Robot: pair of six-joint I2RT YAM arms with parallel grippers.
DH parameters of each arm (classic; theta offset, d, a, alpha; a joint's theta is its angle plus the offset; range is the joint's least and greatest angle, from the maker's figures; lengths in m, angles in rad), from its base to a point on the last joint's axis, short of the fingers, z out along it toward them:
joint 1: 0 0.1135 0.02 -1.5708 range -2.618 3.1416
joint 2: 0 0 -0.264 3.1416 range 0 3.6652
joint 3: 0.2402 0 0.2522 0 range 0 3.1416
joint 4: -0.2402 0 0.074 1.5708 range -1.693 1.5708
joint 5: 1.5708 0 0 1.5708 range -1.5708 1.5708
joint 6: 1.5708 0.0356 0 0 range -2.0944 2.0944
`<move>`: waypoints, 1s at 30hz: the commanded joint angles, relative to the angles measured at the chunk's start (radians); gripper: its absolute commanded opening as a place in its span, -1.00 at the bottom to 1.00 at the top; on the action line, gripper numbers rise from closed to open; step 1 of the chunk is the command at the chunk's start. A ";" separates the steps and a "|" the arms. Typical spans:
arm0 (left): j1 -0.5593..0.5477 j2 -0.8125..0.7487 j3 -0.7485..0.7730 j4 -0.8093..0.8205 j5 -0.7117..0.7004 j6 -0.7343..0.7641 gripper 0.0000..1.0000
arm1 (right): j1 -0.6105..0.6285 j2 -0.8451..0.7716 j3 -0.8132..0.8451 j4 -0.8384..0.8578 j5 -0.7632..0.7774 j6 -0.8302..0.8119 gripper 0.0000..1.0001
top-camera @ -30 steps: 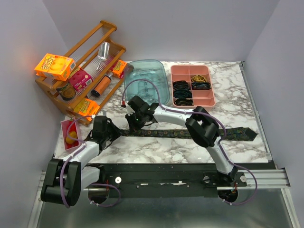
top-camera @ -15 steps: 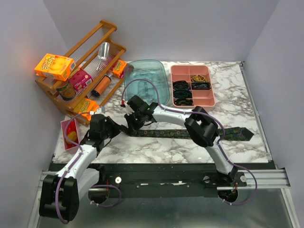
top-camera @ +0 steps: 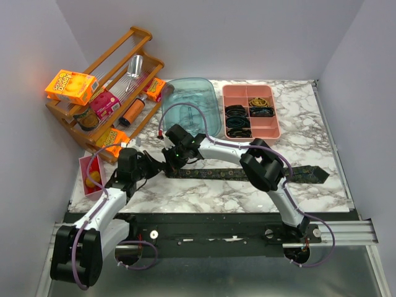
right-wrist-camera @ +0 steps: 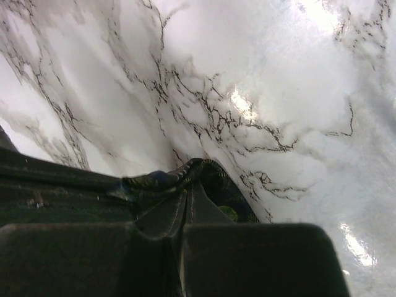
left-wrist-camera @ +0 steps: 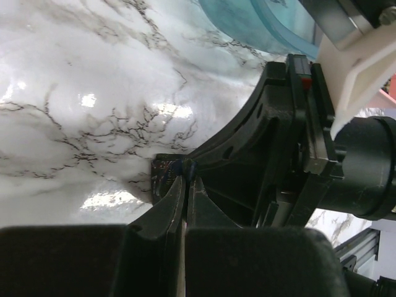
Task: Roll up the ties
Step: Flatten out the tie at the center of the board.
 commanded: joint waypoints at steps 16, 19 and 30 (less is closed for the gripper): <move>-0.077 0.026 0.017 0.087 0.029 0.000 -1.00 | 0.004 -0.012 -0.061 0.067 -0.024 0.024 -0.99; -0.089 0.027 0.033 0.058 0.014 0.017 -1.00 | 0.004 -0.031 -0.062 0.067 -0.024 0.021 -0.99; -0.134 0.015 0.077 -0.057 -0.089 0.080 -1.00 | 0.002 -0.130 0.005 -0.066 0.097 -0.031 -0.99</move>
